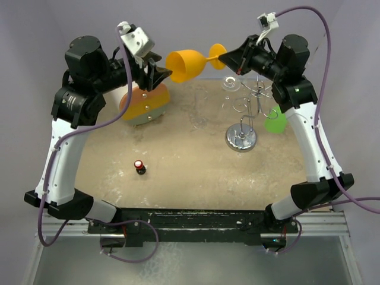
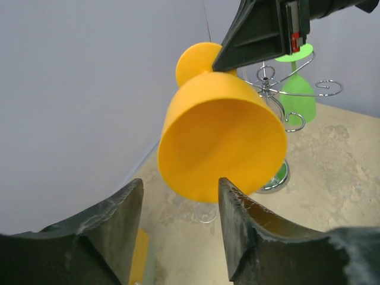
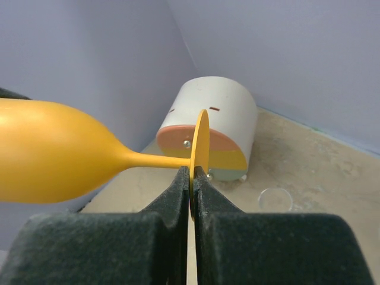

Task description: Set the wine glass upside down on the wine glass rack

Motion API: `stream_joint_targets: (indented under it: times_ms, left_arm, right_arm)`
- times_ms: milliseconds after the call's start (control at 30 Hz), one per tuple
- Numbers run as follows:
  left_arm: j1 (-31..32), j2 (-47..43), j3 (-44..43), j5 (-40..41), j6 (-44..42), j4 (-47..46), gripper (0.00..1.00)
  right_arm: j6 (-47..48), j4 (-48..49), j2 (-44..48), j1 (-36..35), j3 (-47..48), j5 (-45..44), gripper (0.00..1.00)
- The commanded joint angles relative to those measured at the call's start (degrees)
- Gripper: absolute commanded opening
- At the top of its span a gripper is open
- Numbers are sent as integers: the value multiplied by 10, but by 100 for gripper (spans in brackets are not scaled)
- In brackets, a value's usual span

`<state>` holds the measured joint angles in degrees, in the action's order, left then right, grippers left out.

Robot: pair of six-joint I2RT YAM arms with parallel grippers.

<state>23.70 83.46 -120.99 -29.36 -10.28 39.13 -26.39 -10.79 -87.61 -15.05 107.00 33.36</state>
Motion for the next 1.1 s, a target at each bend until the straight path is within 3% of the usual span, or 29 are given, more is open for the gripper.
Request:
stream_joint_targets:
  times_ms: [0, 67, 233, 533, 867, 1067]
  left_arm:
    - [2, -45, 15, 8, -33, 7, 62]
    - [0, -58, 24, 17, -47, 17, 69]
    - [-5, -80, 23, 63, -77, 37, 83]
    - [-10, -86, 17, 108, -80, 36, 93]
    - [-16, -82, 25, 125, -97, 31, 98]
    - [-17, -79, 29, 138, -102, 28, 99]
  right_arm:
    - [74, -3, 35, 17, 30, -41, 0]
    - [117, -29, 46, 20, 32, -48, 0]
    - [329, -132, 79, 20, 59, -47, 0]
    - [617, -336, 131, 20, 84, 4, 0]
    - [726, -441, 190, 20, 55, -14, 0]
    - [769, -460, 219, 20, -5, -89, 0]
